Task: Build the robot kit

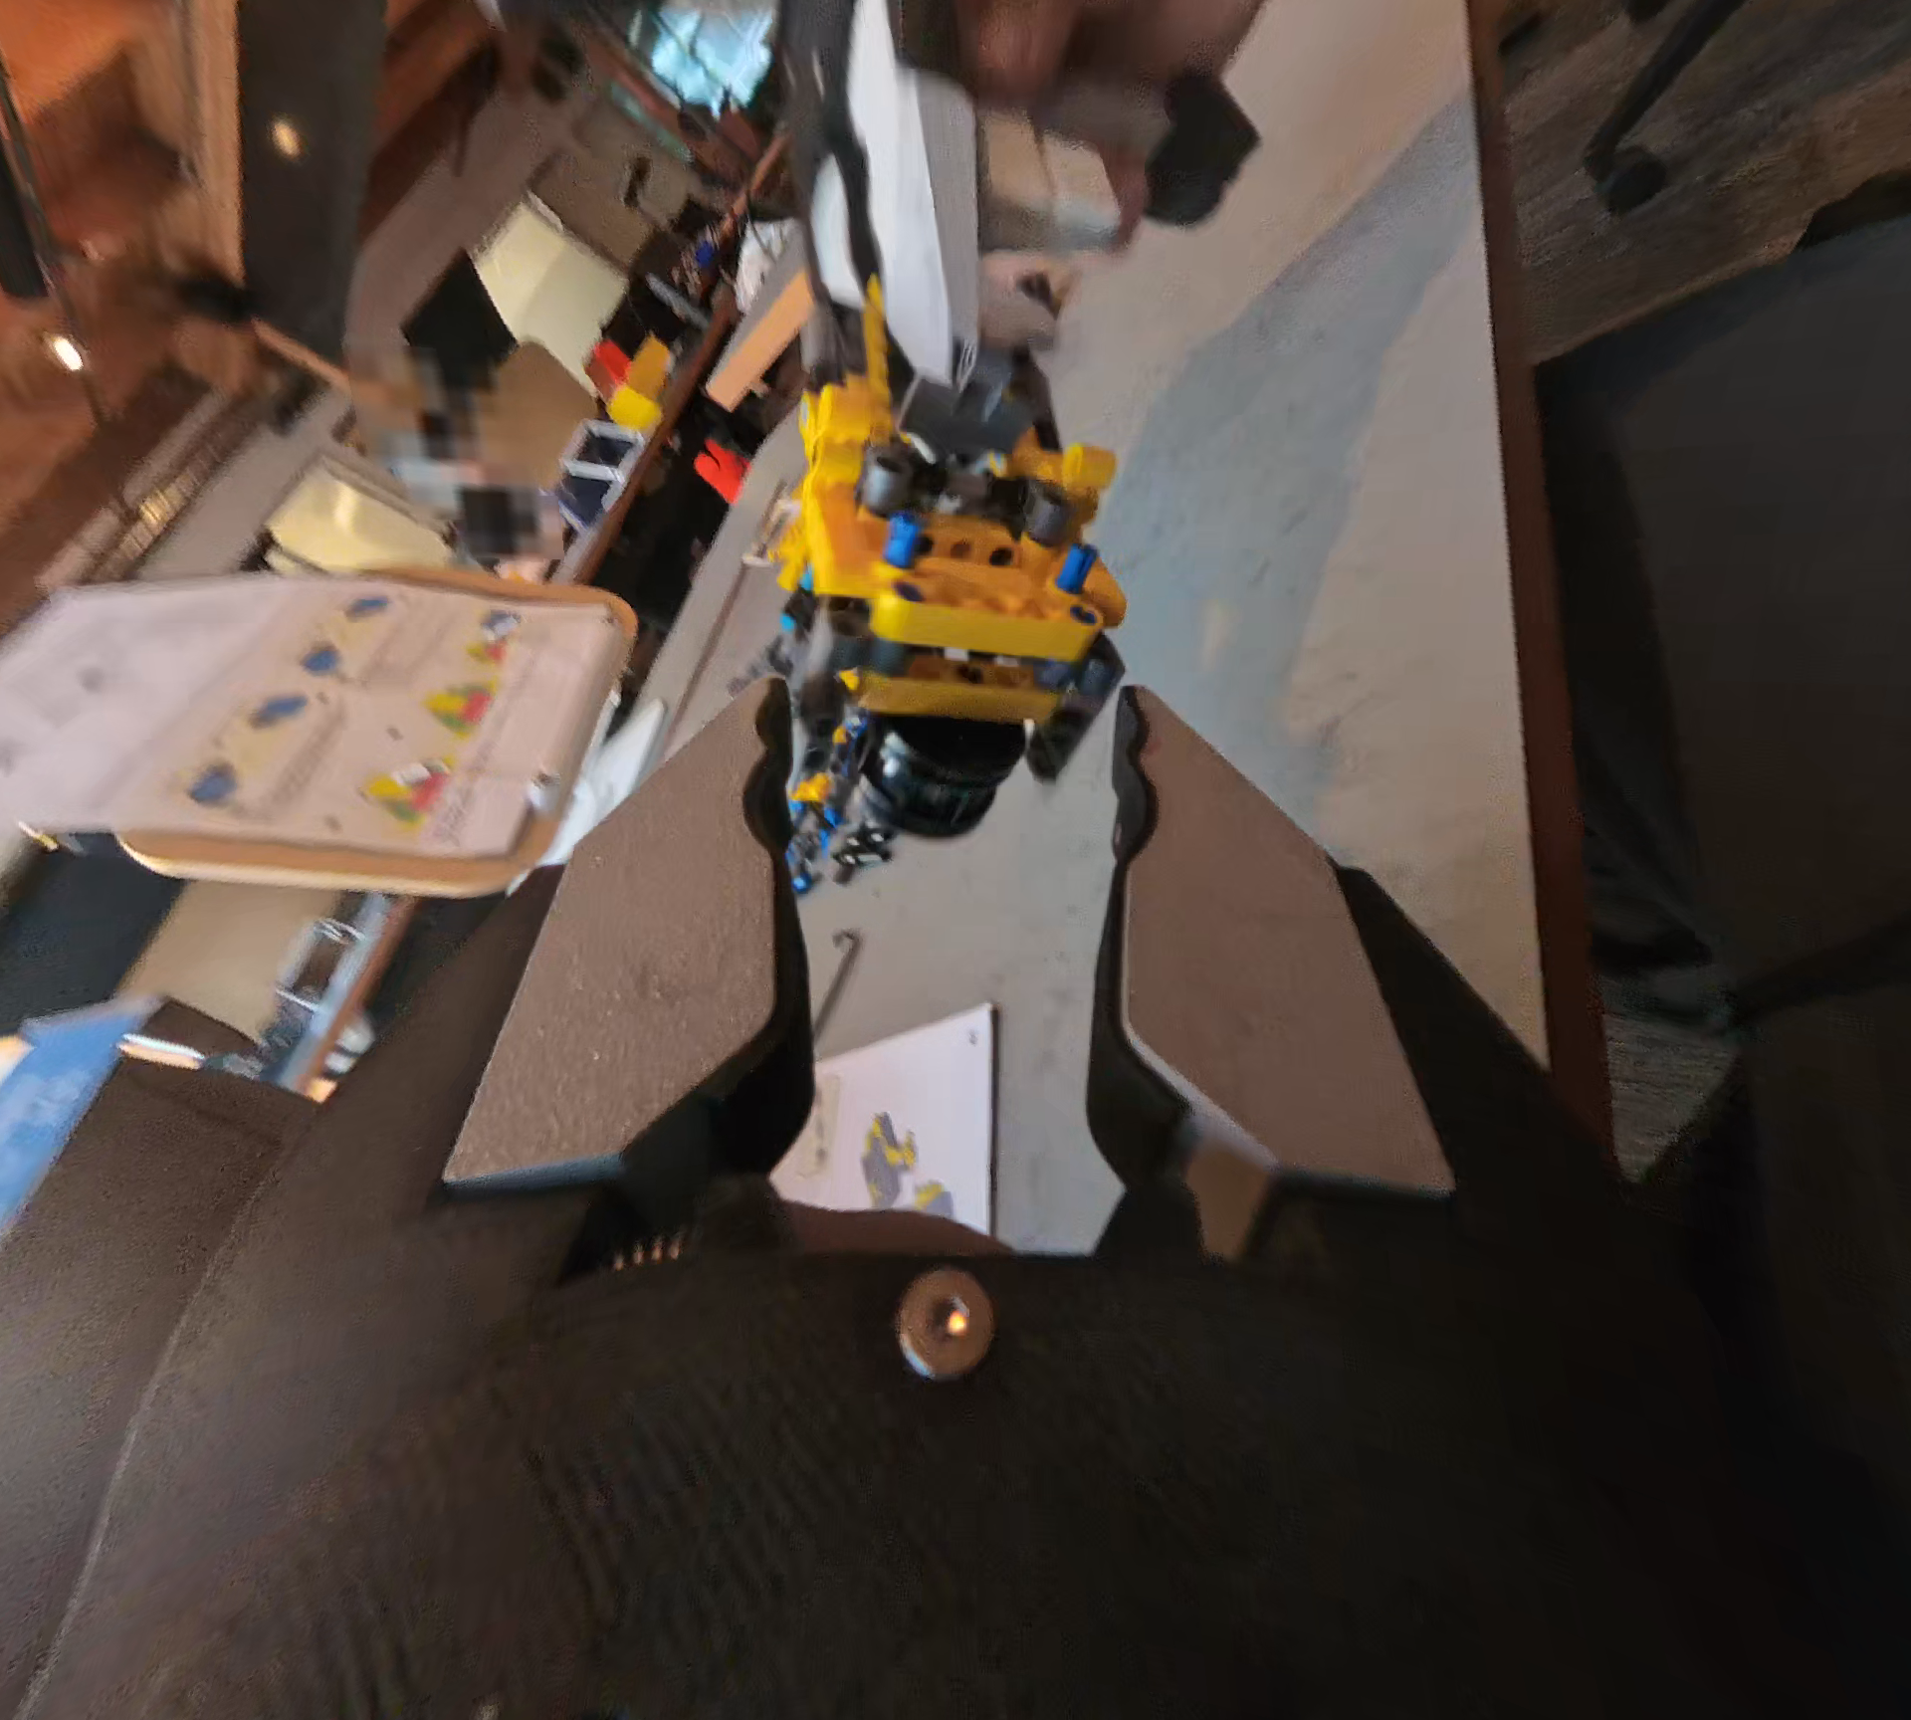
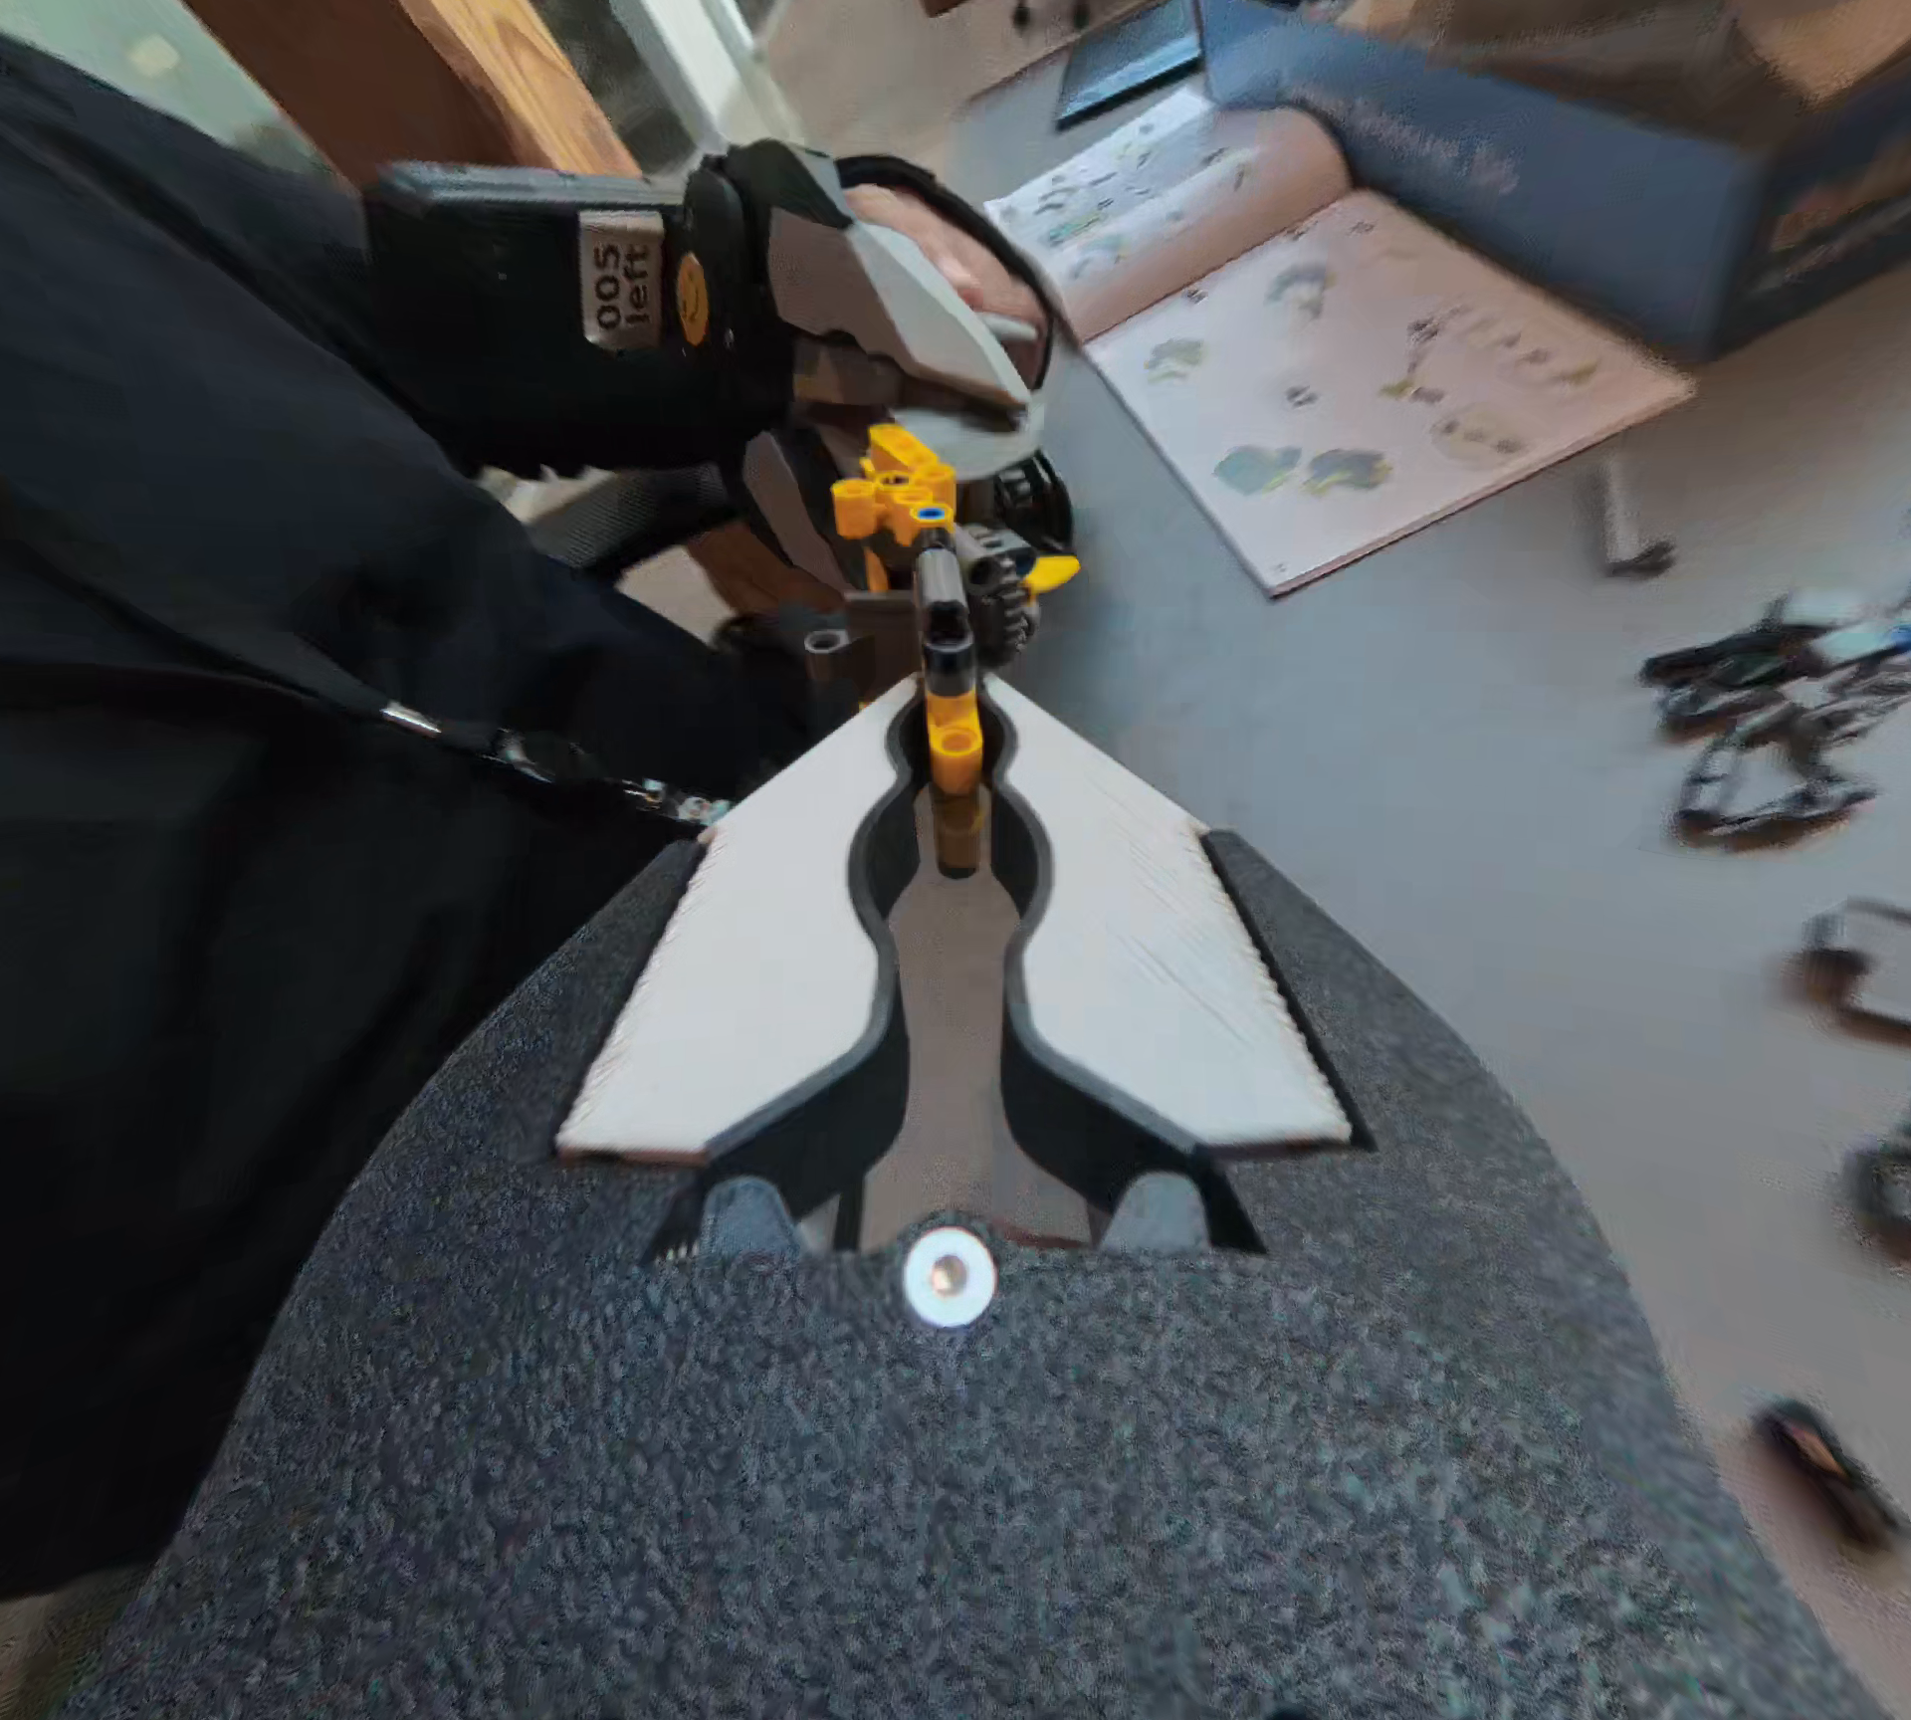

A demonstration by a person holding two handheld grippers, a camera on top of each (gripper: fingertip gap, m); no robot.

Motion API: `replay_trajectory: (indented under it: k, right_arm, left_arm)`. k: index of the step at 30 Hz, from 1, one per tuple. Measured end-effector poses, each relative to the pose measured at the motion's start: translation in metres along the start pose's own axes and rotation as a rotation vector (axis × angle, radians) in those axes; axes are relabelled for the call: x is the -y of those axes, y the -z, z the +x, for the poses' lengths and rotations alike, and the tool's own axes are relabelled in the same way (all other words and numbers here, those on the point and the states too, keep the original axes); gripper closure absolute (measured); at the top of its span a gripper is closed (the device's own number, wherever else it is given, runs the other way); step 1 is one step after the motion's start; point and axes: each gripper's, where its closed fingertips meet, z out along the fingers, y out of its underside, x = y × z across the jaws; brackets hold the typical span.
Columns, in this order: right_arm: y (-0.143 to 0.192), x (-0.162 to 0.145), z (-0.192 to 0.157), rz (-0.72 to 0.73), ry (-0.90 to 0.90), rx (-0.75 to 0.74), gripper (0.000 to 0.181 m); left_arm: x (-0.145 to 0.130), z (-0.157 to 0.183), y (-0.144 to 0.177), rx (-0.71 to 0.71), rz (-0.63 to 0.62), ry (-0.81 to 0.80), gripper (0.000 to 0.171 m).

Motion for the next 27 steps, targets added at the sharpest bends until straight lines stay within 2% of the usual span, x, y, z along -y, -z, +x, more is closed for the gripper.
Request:
replay_trajectory:
  k: [4, 7, 9, 13, 17, 21, 24, 26, 27]
  right_arm:
    - [0.025, 0.016, 0.032, -0.289, 0.483, -0.479, 0.176]
    - [0.025, 0.006, 0.035, -0.51, 0.916, -0.599, 0.176]
    - [0.022, -0.013, 0.036, -0.638, 1.048, -0.578, 0.176]
    - [0.028, -0.04, 0.042, -0.779, 1.02, -0.493, 0.175]
    - [0.053, -0.035, 0.06, -0.854, 0.955, -0.559, 0.154]
    - [0.078, -0.036, 0.071, -0.832, 0.891, -0.615, 0.153]
    - [0.097, -0.05, 0.079, -0.793, 0.81, -0.665, 0.152]
    - [0.105, -0.062, 0.082, -0.743, 0.759, -0.693, 0.151]
    - [0.109, -0.07, 0.083, -0.727, 0.729, -0.706, 0.151]
  left_arm:
    - [-0.017, 0.001, -0.005, -0.021, -0.06, 0.145, 0.11]
    - [-0.024, 0.008, -0.011, -0.062, -0.102, 0.193, 0.113]
    - [-0.025, 0.013, -0.015, -0.081, -0.111, 0.211, 0.113]
    - [-0.025, 0.027, -0.028, -0.168, -0.138, 0.302, 0.109]
    - [-0.021, 0.031, -0.046, -0.242, -0.152, 0.377, 0.105]
    - [-0.023, 0.041, -0.065, -0.331, -0.203, 0.407, 0.103]
    - [-0.019, 0.044, -0.077, -0.362, -0.198, 0.426, 0.105]
    - [-0.013, 0.048, -0.083, -0.398, -0.187, 0.43, 0.114]
    - [-0.011, 0.051, -0.085, -0.408, -0.186, 0.429, 0.111]
